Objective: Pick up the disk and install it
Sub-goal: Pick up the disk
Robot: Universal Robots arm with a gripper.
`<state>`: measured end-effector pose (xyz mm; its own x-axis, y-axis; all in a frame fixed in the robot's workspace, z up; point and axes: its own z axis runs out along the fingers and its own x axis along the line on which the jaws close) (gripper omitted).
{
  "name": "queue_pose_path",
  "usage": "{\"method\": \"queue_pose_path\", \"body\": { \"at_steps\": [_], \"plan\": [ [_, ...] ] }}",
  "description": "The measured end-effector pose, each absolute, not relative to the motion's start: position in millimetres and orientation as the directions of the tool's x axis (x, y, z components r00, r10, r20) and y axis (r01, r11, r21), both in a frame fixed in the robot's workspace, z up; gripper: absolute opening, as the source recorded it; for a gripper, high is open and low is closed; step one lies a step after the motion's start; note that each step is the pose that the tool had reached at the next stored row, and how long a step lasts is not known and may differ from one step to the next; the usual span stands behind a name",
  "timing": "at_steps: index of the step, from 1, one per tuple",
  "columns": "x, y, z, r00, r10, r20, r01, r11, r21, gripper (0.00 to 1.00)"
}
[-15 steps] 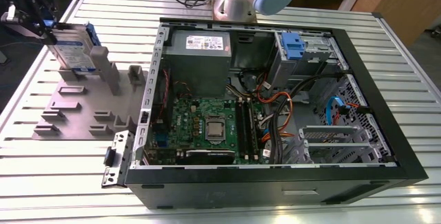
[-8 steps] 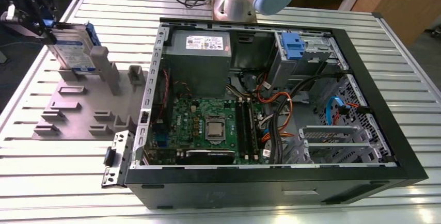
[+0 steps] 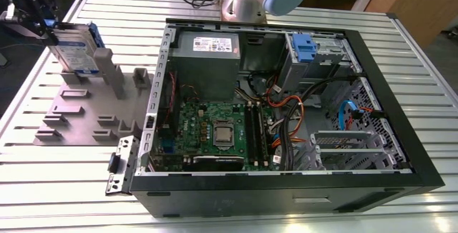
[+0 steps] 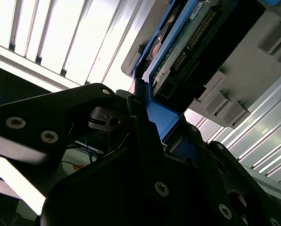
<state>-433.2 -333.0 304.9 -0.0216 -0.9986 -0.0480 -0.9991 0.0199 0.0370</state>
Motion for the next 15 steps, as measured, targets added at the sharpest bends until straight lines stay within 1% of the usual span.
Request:
{"method": "queue_pose_path", "body": {
  "at_steps": [15],
  "plan": [
    [-433.2,-333.0,311.0,-0.022,-0.999,-0.048,-0.999,0.02,0.037,0.36]
  ]
}}
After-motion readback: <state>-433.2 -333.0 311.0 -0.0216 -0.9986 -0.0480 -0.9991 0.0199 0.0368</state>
